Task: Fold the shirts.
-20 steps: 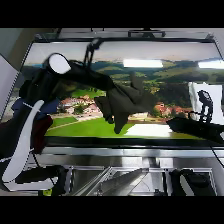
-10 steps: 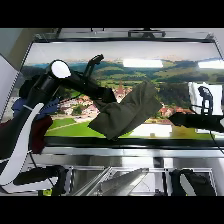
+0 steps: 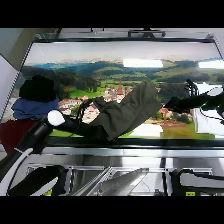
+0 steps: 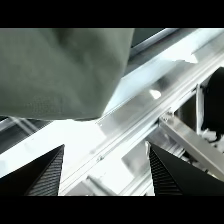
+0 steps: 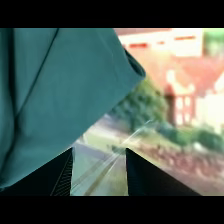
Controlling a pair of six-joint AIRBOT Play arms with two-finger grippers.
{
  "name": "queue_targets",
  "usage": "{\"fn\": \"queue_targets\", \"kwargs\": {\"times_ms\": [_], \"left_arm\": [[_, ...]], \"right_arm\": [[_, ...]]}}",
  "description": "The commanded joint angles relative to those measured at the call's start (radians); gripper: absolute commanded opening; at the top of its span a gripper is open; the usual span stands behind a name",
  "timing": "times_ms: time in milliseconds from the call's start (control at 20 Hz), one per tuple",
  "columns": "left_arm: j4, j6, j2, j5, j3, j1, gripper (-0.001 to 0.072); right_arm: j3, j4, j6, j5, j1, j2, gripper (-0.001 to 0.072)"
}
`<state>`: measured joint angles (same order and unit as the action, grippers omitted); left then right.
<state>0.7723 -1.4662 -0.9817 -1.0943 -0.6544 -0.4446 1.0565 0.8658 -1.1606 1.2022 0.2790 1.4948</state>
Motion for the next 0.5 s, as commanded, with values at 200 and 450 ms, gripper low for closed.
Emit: {"fn": "queue_targets", "kwargs": {"times_ms": [200, 450], "left_arm": [[-0.197, 0.08, -0.171, 0.326, 0.139, -0.213, 0.0558], [-0.196, 0.102, -0.385, 0.36, 0.009, -0.245, 0.0558]], "right_arm": [[0.05, -0.111, 0.077, -0.072, -0.033, 0.204, 0.0362], [0.113, -0.111, 0.076, -0.08, -0.073, 0.266, 0.0362]]}}
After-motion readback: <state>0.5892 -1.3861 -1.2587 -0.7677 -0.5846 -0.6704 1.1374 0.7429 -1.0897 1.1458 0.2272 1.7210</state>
